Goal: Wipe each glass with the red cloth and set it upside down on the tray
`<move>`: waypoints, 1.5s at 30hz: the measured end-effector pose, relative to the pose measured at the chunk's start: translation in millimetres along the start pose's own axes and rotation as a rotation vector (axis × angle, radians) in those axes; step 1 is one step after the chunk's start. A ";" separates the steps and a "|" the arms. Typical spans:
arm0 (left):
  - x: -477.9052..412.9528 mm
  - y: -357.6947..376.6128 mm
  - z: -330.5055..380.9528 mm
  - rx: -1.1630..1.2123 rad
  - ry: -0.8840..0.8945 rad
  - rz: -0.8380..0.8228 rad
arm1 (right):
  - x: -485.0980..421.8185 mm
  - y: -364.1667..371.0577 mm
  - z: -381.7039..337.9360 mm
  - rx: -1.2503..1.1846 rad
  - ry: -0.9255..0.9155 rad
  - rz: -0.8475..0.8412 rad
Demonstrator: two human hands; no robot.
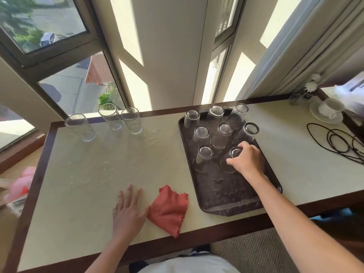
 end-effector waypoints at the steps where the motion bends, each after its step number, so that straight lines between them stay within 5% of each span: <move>1: -0.2 0.0 -0.9 0.000 -0.002 -0.004 | -5.8 2.0 -2.3 0.003 0.003 -0.005; 10: -1.6 -0.3 -2.6 -0.017 0.006 -0.021 | -10.8 12.8 -5.9 -0.015 0.088 -0.014; 13: -1.1 -0.8 -1.0 0.019 0.012 -0.013 | 15.2 6.2 -14.5 -0.043 0.068 0.193; 16: -1.0 -2.8 -0.9 0.036 0.013 -0.017 | 57.2 7.4 -38.6 -0.172 -0.152 0.379; 19: 0.6 -6.5 -2.5 0.052 0.027 -0.022 | 90.0 29.2 -65.4 -0.233 -0.387 0.268; 22: -0.4 -7.9 -6.2 0.083 0.046 -0.022 | 109.7 72.0 -90.1 -0.240 -0.539 -0.095; 27: 0.0 -7.4 -15.0 0.075 0.081 -0.019 | 141.3 159.3 -104.2 0.163 -0.811 -0.424; 37: 3.4 -7.8 -26.8 0.220 0.139 0.040 | 123.4 186.0 -106.5 0.121 -0.885 -0.152; 40: 2.0 -9.3 -26.4 0.261 0.116 0.061 | 108.9 178.5 -115.4 -0.136 -0.731 -0.084; 45: -20.8 -35.0 -12.3 0.549 -0.005 0.148 | 72.0 149.7 -136.3 -1.034 0.165 -0.342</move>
Point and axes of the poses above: each hand's wrist, its own x-axis away from the middle knuckle, its own y-axis out of the palm, z = x × y, the point moved 2 cm from there along -x, towards the middle knuckle, and after that the axes turned 14 degrees about -y, right-handed, at the moved point
